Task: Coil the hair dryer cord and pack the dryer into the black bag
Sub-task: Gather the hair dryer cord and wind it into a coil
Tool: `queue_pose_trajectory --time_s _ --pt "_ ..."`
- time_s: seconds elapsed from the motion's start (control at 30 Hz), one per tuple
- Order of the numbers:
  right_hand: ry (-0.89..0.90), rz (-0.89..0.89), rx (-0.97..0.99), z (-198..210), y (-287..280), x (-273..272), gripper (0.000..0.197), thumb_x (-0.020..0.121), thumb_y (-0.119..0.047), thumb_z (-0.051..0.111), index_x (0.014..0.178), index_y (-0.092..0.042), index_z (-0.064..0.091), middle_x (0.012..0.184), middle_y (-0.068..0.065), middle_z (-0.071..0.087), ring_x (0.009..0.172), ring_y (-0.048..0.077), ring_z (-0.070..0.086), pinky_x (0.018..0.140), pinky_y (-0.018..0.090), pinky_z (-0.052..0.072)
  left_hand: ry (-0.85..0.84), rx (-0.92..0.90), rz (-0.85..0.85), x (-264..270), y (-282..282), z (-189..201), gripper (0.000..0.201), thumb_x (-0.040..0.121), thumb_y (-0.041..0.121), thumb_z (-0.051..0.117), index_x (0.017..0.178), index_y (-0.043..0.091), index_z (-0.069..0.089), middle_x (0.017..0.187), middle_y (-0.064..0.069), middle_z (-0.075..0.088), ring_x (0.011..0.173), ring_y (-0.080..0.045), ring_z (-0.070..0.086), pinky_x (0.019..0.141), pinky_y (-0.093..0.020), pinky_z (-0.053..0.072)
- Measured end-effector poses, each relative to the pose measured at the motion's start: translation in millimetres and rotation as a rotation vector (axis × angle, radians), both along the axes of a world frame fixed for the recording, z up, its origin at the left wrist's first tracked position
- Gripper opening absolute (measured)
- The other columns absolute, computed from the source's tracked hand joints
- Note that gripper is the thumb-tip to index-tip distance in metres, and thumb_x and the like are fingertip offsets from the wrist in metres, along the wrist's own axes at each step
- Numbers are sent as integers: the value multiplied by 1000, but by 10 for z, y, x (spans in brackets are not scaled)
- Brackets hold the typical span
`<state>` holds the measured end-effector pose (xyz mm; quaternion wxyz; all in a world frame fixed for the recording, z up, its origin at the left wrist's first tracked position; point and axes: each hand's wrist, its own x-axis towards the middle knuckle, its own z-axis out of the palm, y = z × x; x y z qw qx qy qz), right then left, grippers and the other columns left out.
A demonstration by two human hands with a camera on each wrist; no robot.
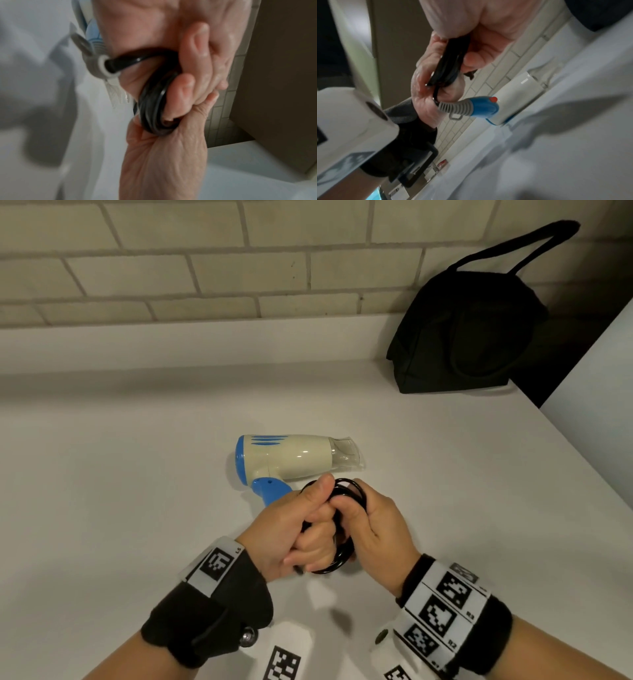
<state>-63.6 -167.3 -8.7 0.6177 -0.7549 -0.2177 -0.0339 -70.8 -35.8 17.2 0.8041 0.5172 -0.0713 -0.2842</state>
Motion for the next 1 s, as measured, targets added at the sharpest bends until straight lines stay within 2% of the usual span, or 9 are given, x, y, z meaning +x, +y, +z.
queue_pose_trajectory --time_s 0.13,0.2,0.3,0.37,0.47,0.63,0.8,0.9,1.0 --pt "82 107 -63 -42 -57 9 37 77 -61 40 79 -24 46 62 -16 52 60 0 48 59 12 39 4 46 10 10 41 -53 58 70 48 64 33 22 28 23 11 29 19 -3 23 32 -13 25" --pt "152 235 -122 -2 -156 10 43 73 -63 51 92 -26 41 84 -12 51 76 -1 49 70 15 42 -27 42 -45 13 88 -56 56 68 45 68 29 23 34 23 12 31 20 -3 25 33 -13 27" --pt "251 305 -241 59 -272 38 64 64 -37 73 115 -33 35 120 -3 51 111 4 49 94 19 43 -7 112 -80 7 113 -59 47 66 32 60 27 23 35 22 12 30 20 -3 24 33 -14 26" --pt "273 324 -267 99 -250 36 50 65 -24 71 110 -28 48 108 -4 61 99 5 58 91 25 47 -28 134 -103 -5 84 -50 45 66 30 56 28 23 34 22 11 30 21 -3 24 34 -14 28" --pt "313 268 -106 118 -193 15 22 70 -8 61 88 -21 57 81 -4 60 75 5 55 74 22 48 -87 160 -103 7 37 -24 47 70 29 54 28 21 33 22 11 30 21 -5 24 36 -17 29" --pt "413 93 155 102 -175 45 36 71 10 66 93 -17 54 80 -3 64 71 0 62 73 16 51 -143 407 102 21 -24 66 52 81 23 58 31 19 45 27 7 38 29 -11 40 43 -20 39" --pt "474 52 247 76 -246 48 24 70 6 67 81 -13 57 68 -1 68 64 12 64 69 27 54 -335 627 406 9 -57 35 9 78 23 66 73 23 58 51 5 61 43 -5 56 49 -13 45" --pt "507 92 312 80 -273 60 20 71 6 64 79 -11 56 70 2 69 65 16 66 70 30 55 -378 624 437 11 -90 8 28 79 18 64 102 28 52 80 5 62 45 -3 59 51 -13 48" --pt "511 132 337 83 -294 80 19 70 1 65 82 -12 57 74 6 68 69 21 65 71 31 55 -460 610 423 1 -104 40 26 82 13 61 99 32 53 82 7 64 48 -4 62 53 -12 49"
